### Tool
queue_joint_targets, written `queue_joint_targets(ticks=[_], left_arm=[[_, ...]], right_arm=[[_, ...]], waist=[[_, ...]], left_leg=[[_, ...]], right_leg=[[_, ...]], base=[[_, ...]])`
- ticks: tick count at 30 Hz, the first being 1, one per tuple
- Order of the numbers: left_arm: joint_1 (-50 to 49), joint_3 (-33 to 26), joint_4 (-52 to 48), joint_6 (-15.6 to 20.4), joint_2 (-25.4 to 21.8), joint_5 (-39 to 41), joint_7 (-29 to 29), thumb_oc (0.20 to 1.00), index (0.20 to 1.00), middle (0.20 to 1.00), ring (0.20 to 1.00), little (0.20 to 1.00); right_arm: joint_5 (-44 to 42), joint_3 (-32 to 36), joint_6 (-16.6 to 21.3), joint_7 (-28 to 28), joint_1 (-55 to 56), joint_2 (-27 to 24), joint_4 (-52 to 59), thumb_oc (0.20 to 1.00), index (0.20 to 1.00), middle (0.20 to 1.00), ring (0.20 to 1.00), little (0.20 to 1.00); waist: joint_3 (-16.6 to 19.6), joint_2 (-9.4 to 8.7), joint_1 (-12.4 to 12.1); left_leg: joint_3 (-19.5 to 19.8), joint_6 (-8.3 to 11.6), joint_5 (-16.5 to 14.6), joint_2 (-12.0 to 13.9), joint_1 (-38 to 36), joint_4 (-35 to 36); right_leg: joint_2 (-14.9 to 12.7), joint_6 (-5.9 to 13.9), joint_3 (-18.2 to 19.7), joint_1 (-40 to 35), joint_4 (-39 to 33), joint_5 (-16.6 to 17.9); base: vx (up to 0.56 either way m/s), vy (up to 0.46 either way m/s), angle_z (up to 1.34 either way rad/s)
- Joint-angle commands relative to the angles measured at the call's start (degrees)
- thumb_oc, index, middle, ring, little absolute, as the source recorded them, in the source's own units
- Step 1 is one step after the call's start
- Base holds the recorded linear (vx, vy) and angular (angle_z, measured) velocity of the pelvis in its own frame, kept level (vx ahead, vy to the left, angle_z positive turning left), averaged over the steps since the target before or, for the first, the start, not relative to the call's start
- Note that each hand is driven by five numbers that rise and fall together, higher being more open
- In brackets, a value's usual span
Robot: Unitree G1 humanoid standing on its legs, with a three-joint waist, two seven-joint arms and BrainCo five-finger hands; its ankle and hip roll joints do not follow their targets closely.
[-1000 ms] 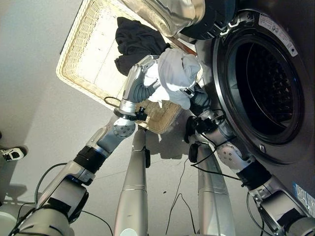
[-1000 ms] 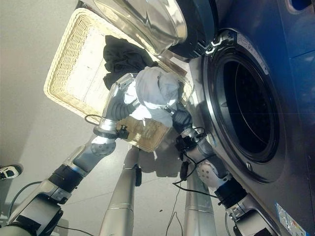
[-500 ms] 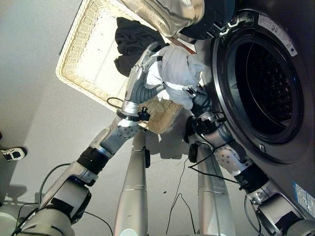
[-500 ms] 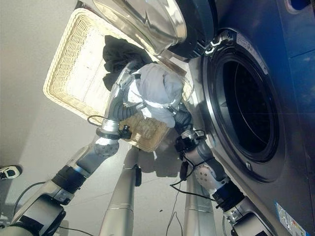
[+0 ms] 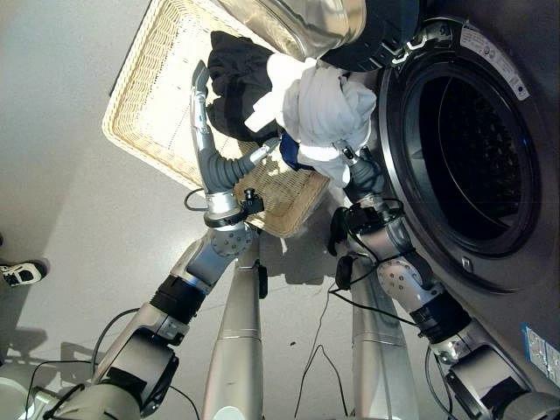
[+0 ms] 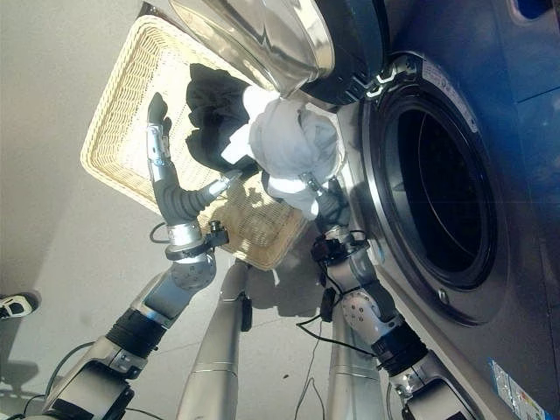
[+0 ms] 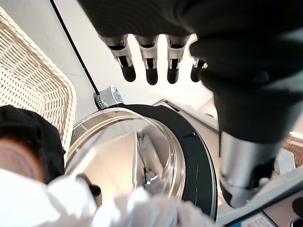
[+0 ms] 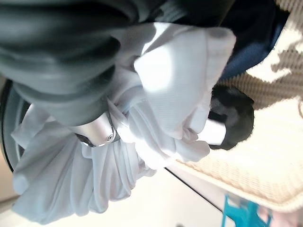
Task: Put the clothes into the washing machine.
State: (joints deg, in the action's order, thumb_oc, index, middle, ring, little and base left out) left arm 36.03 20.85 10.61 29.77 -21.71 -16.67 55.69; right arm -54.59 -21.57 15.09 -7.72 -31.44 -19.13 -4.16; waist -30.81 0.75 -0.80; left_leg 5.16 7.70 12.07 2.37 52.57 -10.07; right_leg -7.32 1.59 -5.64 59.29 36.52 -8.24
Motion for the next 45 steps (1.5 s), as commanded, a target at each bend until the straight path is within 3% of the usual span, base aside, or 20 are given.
queue_joint_targets(ticks=[1,7,12,17,22,24,26,27,31,32,33,34,36,41,45], left_arm=[[0.87,-2.23,-1.44,4.17,1.23,0.05,2.19,1.0,1.0,1.0,1.0,1.0],[2.31,-3.73,4.17,3.47,-0.15,-0.1,4.51,1.0,1.0,1.0,1.0,1.0],[5.17,-3.24,11.23,2.33,-2.04,-0.61,5.62,1.0,1.0,1.0,1.0,1.0],[10.7,-0.14,22.45,-0.73,-4.69,-0.33,4.28,1.0,1.0,1.0,1.0,1.0],[17.75,6.2,34.78,-4.93,-9.57,-0.41,0.72,1.0,1.0,1.0,1.0,1.0],[19.85,8.81,38.95,-5.7,-11.91,0.01,0.24,1.0,1.0,1.0,1.0,1.0],[21.09,11.46,41.65,-7.91,-13.99,-0.01,0.02,1.0,1.0,1.0,1.0,1.0],[21.88,12.88,43.22,-9.17,-16.04,-0.47,-0.27,1.0,1.0,1.0,1.0,1.0],[23.37,15.48,44.62,-10.36,-18.95,0.84,-0.49,1.0,1.0,1.0,1.0,1.0],[24.56,16.37,45.2,-10.55,-20.51,1.31,-1.46,1.0,1.0,1.0,1.0,1.0],[25.04,16.59,45.23,-10.68,-20.78,1.38,-1.72,1.0,1.0,1.0,1.0,1.0],[25.91,17.14,45.45,-10.73,-21.26,1.42,-2.08,1.0,1.0,1.0,1.0,1.0],[27.57,18.11,45.78,-11.03,-21.96,1.25,-3.1,1.0,1.0,1.0,1.0,1.0],[33.0,21.47,48.42,-11.2,-22.08,0.54,-5.23,1.0,1.0,1.0,1.0,1.0],[35.92,23.4,50.83,-10.74,-20.78,-0.04,-5.6,1.0,1.0,1.0,1.0,1.0]], right_arm=[[2.66,3.28,4.83,-2.17,-1.04,1.28,2.51,0.2,0.2,0.2,0.2,0.2],[-1.81,7.39,6.83,-5.16,-1.16,-0.66,-5.78,0.2,0.2,0.2,0.2,0.2],[-10.31,10.32,8.0,-4.56,-2.4,-2.86,-14.47,0.2,0.2,0.2,0.2,0.2],[-22.13,13.53,8.4,-3.85,-7.16,-6.52,-30.77,0.2,0.2,0.2,0.2,0.2],[-36.67,18.14,9.13,-1.11,-19.21,-17.65,-52.28,0.2,0.2,0.2,0.2,0.2],[-40.62,18.4,11.48,-1.97,-23.1,-21.91,-58.12,0.2,0.2,0.2,0.2,0.2],[-42.12,18.23,16.35,-6.18,-26.35,-25.66,-58.82,0.2,0.2,0.2,0.2,0.2],[-41.47,18.25,20.9,-10.42,-28.05,-28.34,-57.78,0.2,0.2,0.2,0.2,0.2],[-36.88,18.97,28.17,-16.3,-29.66,-32.23,-54.88,0.2,0.2,0.2,0.2,0.2],[-31.84,20.22,29.54,-18.82,-29.6,-34.48,-53.66,0.448,0.448,0.448,0.448,0.448],[-30.68,20.27,29.41,-19.33,-29.54,-34.85,-53.42,0.573,0.573,0.573,0.573,0.573],[-28.12,20.16,28.89,-19.83,-29.73,-35.51,-53.13,1.0,1.0,1.0,1.0,1.0],[-23.76,19.68,26.65,-20.1,-30.58,-36.26,-52.51,1.0,1.0,1.0,1.0,1.0],[-24.45,16.96,20.5,-15.53,-33.02,-37.5,-59.66,1.0,1.0,1.0,1.0,1.0],[-22.23,14.49,18.25,-18.74,-35.39,-36.77,-64.13,1.0,1.0,1.0,1.0,1.0]], waist=[[1.02,-0.49,-0.1],[1.02,-0.25,0.2],[1.02,-0.32,0.56],[1.02,-0.44,0.74],[1.02,-0.68,0.67],[1.02,-1.04,0.74],[1.02,-1.55,0.98],[1.02,-1.96,1.32],[1.02,-2.42,2.1],[1.02,-2.58,2.69],[1.02,-2.64,2.77],[1.02,-2.72,2.91],[1.02,-2.79,3.08],[1.02,-2.96,2.79],[1.02,-2.81,2.57]], left_leg=[[-3.26,-3.29,-6.58,-5.25,0.25,-6.86],[-3.75,-2.95,-6.77,-4.89,0.09,-6.99],[-4.2,-2.64,-6.89,-4.52,0.49,-7.38],[-4.89,-2.18,-7.05,-3.77,0.57,-7.49],[-5.13,-1.81,-7.83,-2.74,1.15,-8.6],[-5.09,-1.79,-8.08,-2.21,1.48,-8.91],[-4.96,-1.75,-8.24,-1.78,1.91,-8.95],[-4.96,-1.67,-8.32,-1.35,2.18,-8.72],[-4.85,-1.52,-8.51,-1.06,2.08,-8.05],[-4.7,-1.49,-8.72,-0.98,2.01,-7.7],[-4.69,-1.48,-8.73,-0.99,2.06,-7.59],[-4.64,-1.48,-8.78,-1.05,2.08,-7.39],[-4.51,-1.53,-8.83,-1.15,2.22,-7.17],[-4.04,-1.73,-8.99,-1.51,2.08,-6.66],[-3.87,-1.78,-8.84,-1.69,2.45,-6.75]], right_leg=[[3.12,5.92,-2.19,-3.22,-14.85,13.27],[3.32,5.88,-1.96,-3.31,-14.57,13.08],[3.67,5.79,-1.66,-2.9,-14.15,12.93],[4.0,5.74,-1.37,-2.82,-14.07,12.92],[4.18,5.84,-1.13,-2.5,-13.86,13.15],[4.41,5.91,-1.07,-2.45,-13.98,13.36],[4.51,6.0,-1.07,-2.38,-14.32,13.59],[4.61,6.06,-1.01,-2.12,-14.37,13.62],[4.8,6.02,-0.59,-2.02,-14.87,13.55],[4.87,6.02,-0.2,-2.04,-15.3,13.5],[4.85,6.04,-0.18,-2.03,-15.46,13.52],[4.81,6.07,-0.14,-2.02,-15.76,13.57],[4.79,6.09,-0.06,-1.86,-16.07,13.59],[4.39,6.04,-0.49,-2.24,-16.82,13.4],[4.15,6.02,-0.73,-2.04,-16.87,13.5]], base=[[0.01,0.036,0.0],[0.0,0.022,-0.01],[0.0,0.012,-0.01],[0.0,0.02,-0.03],[0.01,0.002,-0.04],[0.0,-0.006,-0.1],[-0.01,-0.013,-0.1],[-0.01,0.005,-0.08],[-0.01,0.034,-0.06],[-0.02,0.044,-0.08],[-0.02,0.03,-0.07],[-0.02,0.014,-0.05],[0.0,0.0,0.0],[0.0,0.001,0.01],[0.0,0.0,0.0]])
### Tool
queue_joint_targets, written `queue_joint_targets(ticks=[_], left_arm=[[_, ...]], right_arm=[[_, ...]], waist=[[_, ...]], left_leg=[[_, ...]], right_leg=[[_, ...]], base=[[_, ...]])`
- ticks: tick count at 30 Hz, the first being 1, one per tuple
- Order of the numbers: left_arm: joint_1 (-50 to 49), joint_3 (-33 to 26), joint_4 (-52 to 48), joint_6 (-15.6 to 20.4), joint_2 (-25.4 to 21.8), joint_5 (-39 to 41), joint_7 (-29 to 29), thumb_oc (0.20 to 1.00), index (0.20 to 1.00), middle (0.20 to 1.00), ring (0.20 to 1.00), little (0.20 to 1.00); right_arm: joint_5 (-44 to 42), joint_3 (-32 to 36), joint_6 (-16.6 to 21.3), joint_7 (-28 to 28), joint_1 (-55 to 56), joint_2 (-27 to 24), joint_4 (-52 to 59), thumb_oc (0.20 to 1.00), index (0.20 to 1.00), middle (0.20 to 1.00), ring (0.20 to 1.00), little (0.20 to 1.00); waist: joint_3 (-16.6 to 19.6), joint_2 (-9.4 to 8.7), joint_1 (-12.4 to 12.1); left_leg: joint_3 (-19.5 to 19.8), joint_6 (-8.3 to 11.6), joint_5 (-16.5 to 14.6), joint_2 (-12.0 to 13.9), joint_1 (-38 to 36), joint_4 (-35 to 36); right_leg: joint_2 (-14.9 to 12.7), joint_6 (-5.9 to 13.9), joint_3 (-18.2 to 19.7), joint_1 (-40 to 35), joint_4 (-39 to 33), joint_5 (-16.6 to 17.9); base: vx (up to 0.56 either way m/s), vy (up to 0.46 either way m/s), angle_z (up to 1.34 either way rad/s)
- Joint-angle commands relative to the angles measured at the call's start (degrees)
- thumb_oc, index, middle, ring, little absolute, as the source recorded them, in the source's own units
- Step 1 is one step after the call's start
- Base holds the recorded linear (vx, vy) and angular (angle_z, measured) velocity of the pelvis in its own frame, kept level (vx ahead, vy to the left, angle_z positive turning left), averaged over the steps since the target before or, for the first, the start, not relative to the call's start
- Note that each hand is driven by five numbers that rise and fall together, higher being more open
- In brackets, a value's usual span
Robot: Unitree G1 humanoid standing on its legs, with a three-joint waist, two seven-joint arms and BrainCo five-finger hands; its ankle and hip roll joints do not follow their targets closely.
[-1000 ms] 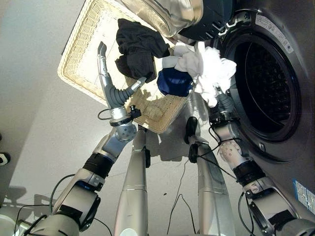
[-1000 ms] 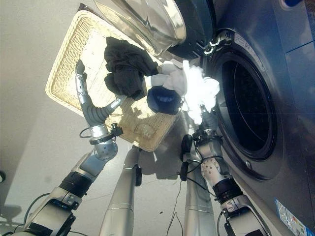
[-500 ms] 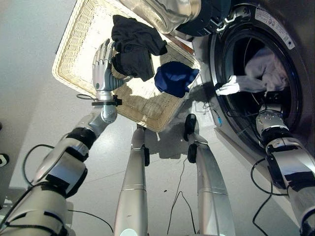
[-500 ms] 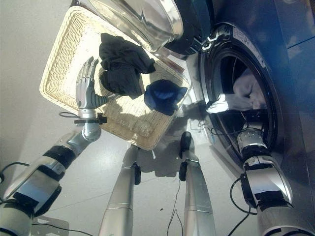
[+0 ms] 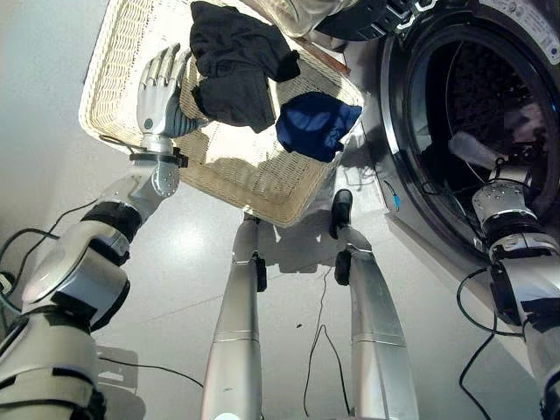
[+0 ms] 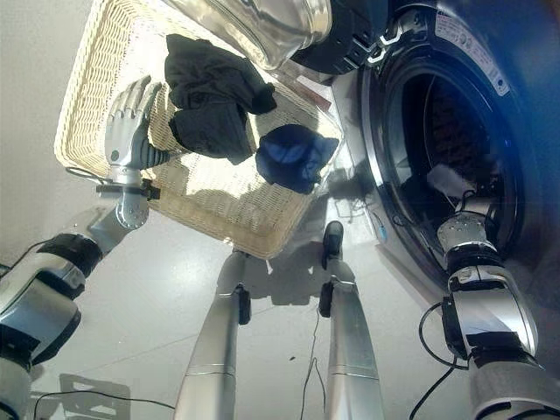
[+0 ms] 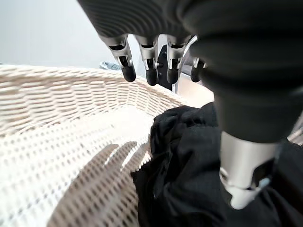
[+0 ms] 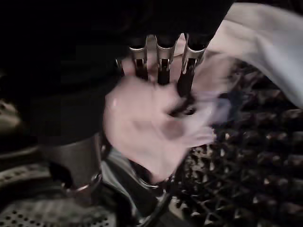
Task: Put the clothes into the washing machine.
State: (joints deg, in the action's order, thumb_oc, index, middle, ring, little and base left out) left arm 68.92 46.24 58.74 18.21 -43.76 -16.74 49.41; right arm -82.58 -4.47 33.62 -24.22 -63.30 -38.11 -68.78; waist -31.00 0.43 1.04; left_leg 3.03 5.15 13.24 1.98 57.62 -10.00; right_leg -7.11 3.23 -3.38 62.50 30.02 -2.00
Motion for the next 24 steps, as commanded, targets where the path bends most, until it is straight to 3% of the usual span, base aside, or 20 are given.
queue_joint_targets(ticks=[1,3,4,5,6,8,10,13,24], left_arm=[[4.9,0.0,3.13,0.38,2.49,-0.51,0.83,1.0,1.0,1.0,1.0,1.0],[5.67,0.84,3.2,0.15,2.91,-1.05,0.72,1.0,1.0,1.0,1.0,1.0],[6.77,2.35,2.97,-0.15,3.09,-1.19,0.74,1.0,1.0,1.0,1.0,1.0],[6.8,2.28,2.99,-0.16,3.07,-1.16,0.73,1.0,1.0,1.0,1.0,1.0],[7.49,2.88,2.52,-0.46,3.11,-1.45,0.62,1.0,1.0,1.0,1.0,1.0],[8.87,3.84,2.29,-0.86,3.07,-1.02,0.08,1.0,1.0,1.0,1.0,1.0],[10.17,4.54,2.48,-0.98,3.09,-0.91,-0.37,1.0,1.0,1.0,1.0,1.0],[11.55,5.18,2.83,-0.57,2.93,-0.19,-1.14,1.0,1.0,1.0,1.0,1.0],[16.22,5.85,6.03,-0.08,4.49,-0.61,-1.42,1.0,1.0,1.0,1.0,1.0]], right_arm=[[11.82,-5.69,-2.41,-8.68,-5.44,-16.95,-1.37,1.0,1.0,1.0,1.0,1.0],[18.2,-7.6,-4.33,-13.36,-6.46,-16.81,-1.91,1.0,1.0,1.0,1.0,1.0],[23.9,-10.51,-8.21,-18.79,-8.08,-16.75,-1.51,1.0,1.0,1.0,1.0,1.0],[24.11,-10.62,-8.33,-19.1,-8.25,-16.71,-1.41,1.0,1.0,1.0,1.0,1.0],[27.26,-12.56,-11.21,-21.64,-9.21,-16.87,-2.05,1.0,1.0,1.0,1.0,1.0],[32.64,-15.35,-15.41,-23.39,-10.79,-16.97,-2.91,1.0,1.0,1.0,1.0,1.0],[38.62,-18.8,-22.13,-24.63,-12.77,-17.02,-3.49,1.0,1.0,1.0,1.0,1.0],[39.63,-22.28,-25.47,-24.74,-15.59,-16.91,-4.47,1.0,1.0,1.0,1.0,1.0],[43.51,-24.74,-27.5,-19.76,-16.99,-12.64,-5.49,1.0,1.0,1.0,1.0,1.0]], waist=[[1.2,-2.28,0.55],[1.2,-2.21,0.46],[1.2,-2.19,0.39],[1.2,-2.14,0.45],[1.2,-2.19,0.32],[1.2,-2.18,0.25],[1.2,-2.27,0.29],[1.2,-2.25,0.24],[1.2,-2.67,0.47]], left_leg=[[-1.62,0.61,-9.91,-1.54,-2.34,-6.68],[-1.57,0.54,-9.81,-1.61,-2.21,-6.55],[-1.52,0.49,-9.68,-1.75,-1.97,-6.49],[-1.52,0.49,-9.68,-1.75,-1.92,-6.49],[-1.41,0.43,-9.65,-1.81,-1.61,-6.54],[-1.34,0.29,-9.58,-1.86,-1.44,-6.42],[-1.36,0.29,-9.69,-1.87,-1.09,-6.7],[-1.33,0.35,-9.84,-1.69,-0.74,-6.83],[-1.24,0.56,-9.88,-1.21,0.12,-6.28]], right_leg=[[3.88,4.42,-2.97,-4.99,-10.58,7.45],[3.8,4.46,-3.04,-4.9,-10.69,7.56],[3.76,4.51,-3.05,-4.78,-10.99,7.78],[3.77,4.51,-3.05,-4.74,-11.01,7.79],[3.75,4.6,-3.09,-4.59,-11.08,7.88],[3.81,4.66,-3.16,-4.48,-11.21,8.02],[3.82,4.78,-3.12,-4.23,-11.29,8.15],[3.86,4.8,-3.22,-4.06,-11.2,7.91],[4.02,5.11,-3.2,-3.15,-11.26,7.74]], base=[[0.0,0.0,0.0],[-0.01,-0.009,0.03],[-0.01,-0.016,0.06],[-0.01,-0.019,0.05],[0.0,0.0,0.0],[0.0,0.0,0.0],[0.0,0.0,0.0],[-0.01,0.004,-0.01],[0.0,0.0,0.0]])
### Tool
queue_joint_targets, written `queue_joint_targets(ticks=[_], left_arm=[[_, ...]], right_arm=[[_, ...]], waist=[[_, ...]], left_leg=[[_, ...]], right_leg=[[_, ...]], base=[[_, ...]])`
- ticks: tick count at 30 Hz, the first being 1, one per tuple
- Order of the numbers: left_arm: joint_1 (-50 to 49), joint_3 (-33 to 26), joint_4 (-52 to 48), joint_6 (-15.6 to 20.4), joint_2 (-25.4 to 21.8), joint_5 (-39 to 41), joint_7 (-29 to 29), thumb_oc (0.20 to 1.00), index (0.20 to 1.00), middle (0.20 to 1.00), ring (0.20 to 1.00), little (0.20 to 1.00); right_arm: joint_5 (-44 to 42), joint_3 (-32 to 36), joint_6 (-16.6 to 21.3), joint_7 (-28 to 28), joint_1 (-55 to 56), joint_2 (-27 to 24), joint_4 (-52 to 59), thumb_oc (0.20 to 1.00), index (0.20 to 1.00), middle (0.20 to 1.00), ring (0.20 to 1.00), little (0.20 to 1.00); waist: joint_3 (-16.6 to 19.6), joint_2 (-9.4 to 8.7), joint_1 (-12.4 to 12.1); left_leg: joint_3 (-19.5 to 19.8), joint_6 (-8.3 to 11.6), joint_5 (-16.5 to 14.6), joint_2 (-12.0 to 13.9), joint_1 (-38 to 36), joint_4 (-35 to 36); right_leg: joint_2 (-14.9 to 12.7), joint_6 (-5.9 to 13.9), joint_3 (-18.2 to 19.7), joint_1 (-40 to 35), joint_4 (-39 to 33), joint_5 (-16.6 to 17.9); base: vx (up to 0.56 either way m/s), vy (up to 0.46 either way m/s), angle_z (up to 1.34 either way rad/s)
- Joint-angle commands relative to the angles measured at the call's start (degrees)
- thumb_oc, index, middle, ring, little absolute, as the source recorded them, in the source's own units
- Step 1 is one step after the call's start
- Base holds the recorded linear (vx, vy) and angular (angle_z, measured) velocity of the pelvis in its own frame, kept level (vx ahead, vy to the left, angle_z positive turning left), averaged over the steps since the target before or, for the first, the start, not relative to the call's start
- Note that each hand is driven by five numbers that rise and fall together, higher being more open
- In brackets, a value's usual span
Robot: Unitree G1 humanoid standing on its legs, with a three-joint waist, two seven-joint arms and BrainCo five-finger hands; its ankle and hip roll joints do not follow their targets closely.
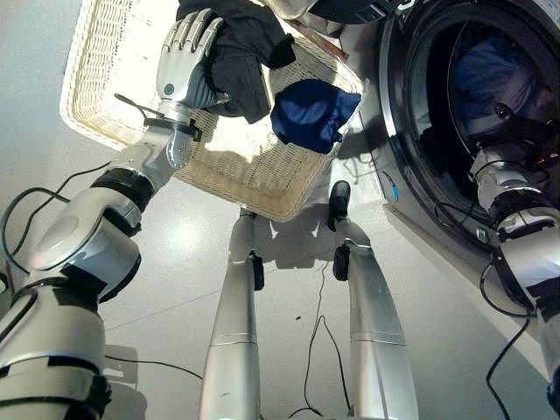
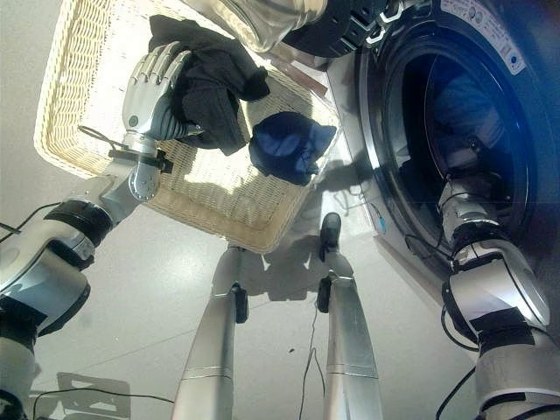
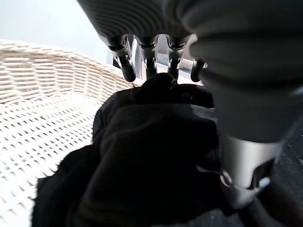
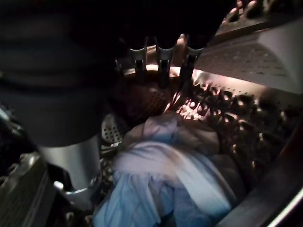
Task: Put the clothes into the washing machine.
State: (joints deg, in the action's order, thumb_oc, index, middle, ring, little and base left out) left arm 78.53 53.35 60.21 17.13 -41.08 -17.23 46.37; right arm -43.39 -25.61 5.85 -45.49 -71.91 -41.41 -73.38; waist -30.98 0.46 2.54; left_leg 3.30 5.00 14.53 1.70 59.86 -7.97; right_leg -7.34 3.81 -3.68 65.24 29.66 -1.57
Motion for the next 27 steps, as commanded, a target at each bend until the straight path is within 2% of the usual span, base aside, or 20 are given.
queue_joint_targets(ticks=[1,5,8,10,11,12,17,20,27], left_arm=[[6.92,-1.56,5.04,0.95,2.09,-0.13,1.39,1.0,1.0,1.0,1.0,1.0],[7.62,-1.56,6.33,-1.41,3.17,-0.56,-0.73,1.0,1.0,1.0,1.0,1.0],[8.11,-1.0,7.89,-5.39,3.74,-0.04,-4.34,1.0,1.0,1.0,1.0,1.0],[8.11,-1.0,7.89,-5.39,3.74,-0.04,-4.34,1.0,1.0,1.0,1.0,1.0],[8.54,-0.61,8.58,-6.13,3.89,0.06,-6.43,1.0,1.0,1.0,1.0,1.0],[8.8,0.17,10.05,-7.23,4.31,1.65,-9.83,0.2,0.2,0.2,0.2,0.2],[9.26,0.68,11.5,-9.33,5.16,2.74,-14.45,0.2,0.2,0.2,0.2,0.2],[9.36,0.24,11.7,-10.07,5.37,3.27,-16.01,0.2,0.2,0.2,0.2,0.2],[9.15,-0.71,12.56,-10.87,5.95,3.44,-16.23,0.2,0.2,0.2,0.2,0.2]], right_arm=[[4.52,-3.27,0.34,1.95,-7.92,-8.76,-1.0,1.0,1.0,1.0,1.0,1.0],[4.68,-2.16,1.28,4.44,-5.83,-7.02,-1.11,1.0,1.0,1.0,1.0,1.0],[4.36,-1.61,2.74,6.69,-3.94,-4.95,-0.04,1.0,1.0,1.0,1.0,1.0],[4.36,-1.61,2.74,6.69,-3.94,-4.95,-0.04,1.0,1.0,1.0,1.0,1.0],[4.16,-1.61,3.33,7.11,-3.61,-4.41,0.18,1.0,1.0,1.0,1.0,1.0],[3.88,-1.49,4.88,9.24,-2.9,-3.11,0.75,1.0,1.0,1.0,1.0,1.0],[3.16,-1.35,8.55,13.65,-0.49,-1.01,3.38,1.0,1.0,1.0,1.0,1.0],[3.81,-0.86,9.22,15.23,1.51,0.43,6.71,1.0,1.0,1.0,1.0,1.0],[3.27,0.18,10.62,17.39,5.93,2.93,13.5,1.0,1.0,1.0,1.0,1.0]], waist=[[1.18,-2.74,-0.95],[1.18,-2.85,-0.57],[1.18,-3.08,-0.02],[1.18,-3.08,-0.02],[1.18,-3.13,0.17],[1.18,-3.21,0.72],[1.18,-3.29,1.78],[1.18,-3.39,2.4],[1.18,-3.6,3.54]], left_leg=[[-1.56,0.76,-11.21,-0.85,-1.95,-8.33],[-1.61,0.87,-11.19,-0.86,-1.63,-8.26],[-1.91,1.02,-11.11,-0.56,-1.32,-8.03],[-1.91,1.02,-11.11,-0.56,-1.32,-8.03],[-2.0,1.02,-11.1,-0.5,-1.33,-7.87],[-2.27,1.14,-11.12,-0.3,-1.11,-7.62],[-3.11,1.39,-10.93,-0.07,-1.01,-7.22],[-3.7,1.62,-10.64,0.13,-1.02,-6.66],[-4.64,1.93,-10.24,0.39,-0.68,-6.31]], right_leg=[[4.29,4.51,-2.87,-5.71,-10.79,7.19],[4.48,4.57,-2.63,-5.3,-10.73,7.25],[4.8,4.64,-2.28,-4.89,-10.79,7.28],[4.8,4.64,-2.28,-4.89,-10.79,7.28],[4.88,4.65,-2.17,-4.82,-10.87,7.29],[5.03,4.66,-1.77,-4.48,-11.11,7.3],[5.26,4.54,-1.12,-4.1,-11.52,7.32],[5.37,4.47,-0.85,-3.88,-11.8,7.27],[5.67,4.06,-0.13,-3.14,-11.86,7.06]], base=[[0.0,0.035,0.02],[0.0,0.0,0.0],[0.0,0.012,0.0],[0.0,0.0,0.0],[-0.01,0.048,0.0],[-0.01,0.065,0.0],[0.0,0.052,-0.02],[0.0,0.044,-0.01],[0.0,0.031,-0.03]])
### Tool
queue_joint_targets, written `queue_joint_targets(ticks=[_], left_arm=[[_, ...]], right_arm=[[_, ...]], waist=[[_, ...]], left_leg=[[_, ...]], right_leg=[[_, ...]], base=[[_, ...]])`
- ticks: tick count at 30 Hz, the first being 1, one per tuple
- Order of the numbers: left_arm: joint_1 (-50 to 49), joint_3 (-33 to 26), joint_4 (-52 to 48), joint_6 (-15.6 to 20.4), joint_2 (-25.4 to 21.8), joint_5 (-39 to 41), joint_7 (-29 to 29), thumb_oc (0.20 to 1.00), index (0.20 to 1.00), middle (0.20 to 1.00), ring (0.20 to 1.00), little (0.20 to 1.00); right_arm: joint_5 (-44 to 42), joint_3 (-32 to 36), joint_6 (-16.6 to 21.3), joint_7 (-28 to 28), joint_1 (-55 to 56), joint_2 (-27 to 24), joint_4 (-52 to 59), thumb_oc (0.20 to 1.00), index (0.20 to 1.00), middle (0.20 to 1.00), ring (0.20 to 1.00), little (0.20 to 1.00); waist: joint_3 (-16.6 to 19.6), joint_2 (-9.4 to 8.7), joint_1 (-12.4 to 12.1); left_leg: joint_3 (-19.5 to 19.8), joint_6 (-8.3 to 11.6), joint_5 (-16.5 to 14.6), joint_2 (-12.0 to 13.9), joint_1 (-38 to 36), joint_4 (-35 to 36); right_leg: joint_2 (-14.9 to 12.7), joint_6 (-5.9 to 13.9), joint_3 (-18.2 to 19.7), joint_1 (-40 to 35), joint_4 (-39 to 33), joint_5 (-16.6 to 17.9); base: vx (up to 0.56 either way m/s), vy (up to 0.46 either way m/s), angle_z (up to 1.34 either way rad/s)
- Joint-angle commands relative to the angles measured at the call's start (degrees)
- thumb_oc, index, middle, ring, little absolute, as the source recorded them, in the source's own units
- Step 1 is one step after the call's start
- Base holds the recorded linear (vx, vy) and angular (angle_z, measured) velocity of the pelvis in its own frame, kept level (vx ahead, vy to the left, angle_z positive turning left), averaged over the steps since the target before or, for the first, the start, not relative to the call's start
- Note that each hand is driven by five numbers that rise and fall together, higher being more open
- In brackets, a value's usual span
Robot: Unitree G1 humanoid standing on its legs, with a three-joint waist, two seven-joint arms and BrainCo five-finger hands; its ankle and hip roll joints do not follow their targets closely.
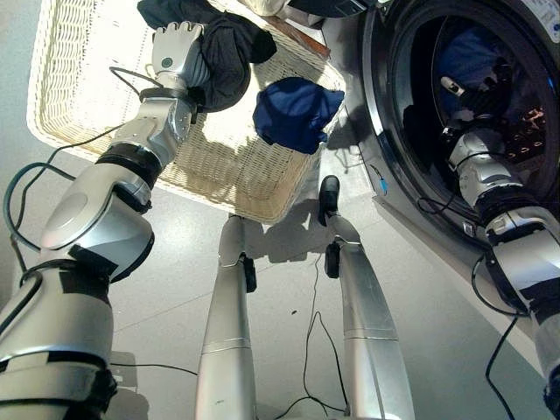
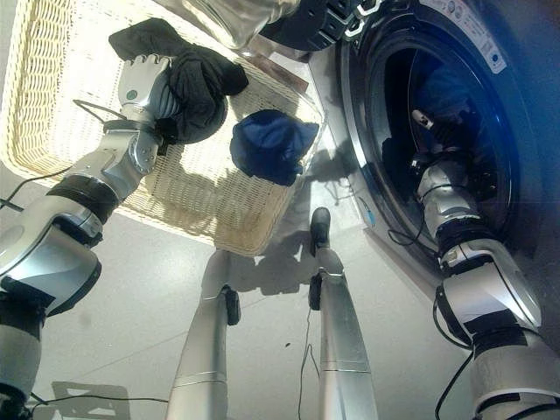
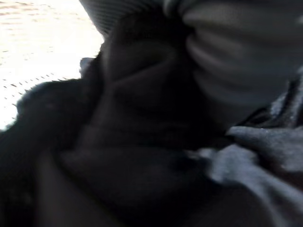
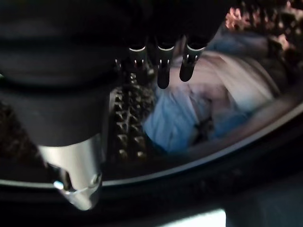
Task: Put the clothes into the washing machine.
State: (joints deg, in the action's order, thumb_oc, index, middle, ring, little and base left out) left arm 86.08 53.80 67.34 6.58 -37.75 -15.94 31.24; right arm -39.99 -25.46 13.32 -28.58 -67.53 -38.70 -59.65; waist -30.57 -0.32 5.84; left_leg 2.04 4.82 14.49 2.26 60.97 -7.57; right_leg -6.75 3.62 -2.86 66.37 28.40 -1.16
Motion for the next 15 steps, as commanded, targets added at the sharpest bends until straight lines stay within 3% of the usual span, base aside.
queue_joint_targets(ticks=[1,5,8,10,11,15], left_arm=[[1.29,-1.62,5.5,-0.09,2.62,2.66,-0.69,0.2,0.2,0.2,0.2,0.2],[-0.26,-4.37,4.77,2.21,2.73,6.08,1.64,0.2,0.2,0.2,0.2,0.2],[-3.29,-10.62,0.76,9.3,2.33,11.3,7.44,0.2,0.2,0.2,0.2,0.2],[-4.09,-11.93,-0.15,10.58,2.27,12.18,8.11,0.2,0.2,0.2,0.2,0.2],[-7.5,-16.23,-3.98,15.35,2.11,13.91,10.64,0.2,0.2,0.2,0.2,0.2],[-20.11,-24.97,-18.1,24.5,4.08,11.08,15.7,0.2,0.2,0.2,0.2,0.2]], right_arm=[[0.01,0.24,3.69,0.76,2.42,0.68,0.86,1.0,1.0,1.0,1.0,1.0],[-1.52,0.81,6.9,6.13,5.57,2.51,5.73,1.0,1.0,1.0,1.0,1.0],[-4.71,1.46,8.17,11.24,10.07,4.71,14.29,1.0,1.0,1.0,1.0,1.0],[-5.76,1.79,8.27,12.18,11.03,5.08,15.43,1.0,1.0,1.0,1.0,1.0],[-7.15,2.83,8.79,14.35,14.72,6.38,19.38,1.0,1.0,1.0,1.0,1.0],[-7.8,5.81,9.45,16.46,24.88,9.46,31.76,1.0,1.0,1.0,1.0,1.0]], waist=[[0.77,-2.84,0.37],[0.77,-2.78,0.65],[0.77,-2.74,0.57],[0.77,-2.72,0.51],[0.77,-2.59,0.19],[0.77,-2.04,-1.0]], left_leg=[[-3.54,2.15,-10.15,-0.12,-1.82,-6.65],[-3.65,2.27,-9.99,-0.22,-1.72,-6.61],[-3.73,2.37,-9.69,-0.31,-1.85,-6.24],[-3.72,2.41,-9.65,-0.36,-1.96,-6.13],[-3.57,2.51,-9.51,-0.56,-2.1,-5.81],[-2.6,2.13,-9.37,-1.38,-1.89,-5.51]], right_leg=[[5.11,4.2,-0.87,-4.23,-10.6,6.64],[5.19,4.05,-0.42,-3.97,-10.58,6.52],[5.15,3.93,-0.34,-3.81,-10.51,6.39],[5.1,3.92,-0.4,-3.91,-10.58,6.35],[4.95,3.85,-0.67,-4.09,-10.74,6.19],[4.76,3.63,-1.38,-4.26,-10.89,5.95]], base=[[0.0,0.021,-0.06],[0.0,0.006,-0.05],[0.0,-0.019,-0.05],[0.0,-0.017,-0.04],[-0.01,-0.043,-0.03],[-0.01,-0.056,0.01]])
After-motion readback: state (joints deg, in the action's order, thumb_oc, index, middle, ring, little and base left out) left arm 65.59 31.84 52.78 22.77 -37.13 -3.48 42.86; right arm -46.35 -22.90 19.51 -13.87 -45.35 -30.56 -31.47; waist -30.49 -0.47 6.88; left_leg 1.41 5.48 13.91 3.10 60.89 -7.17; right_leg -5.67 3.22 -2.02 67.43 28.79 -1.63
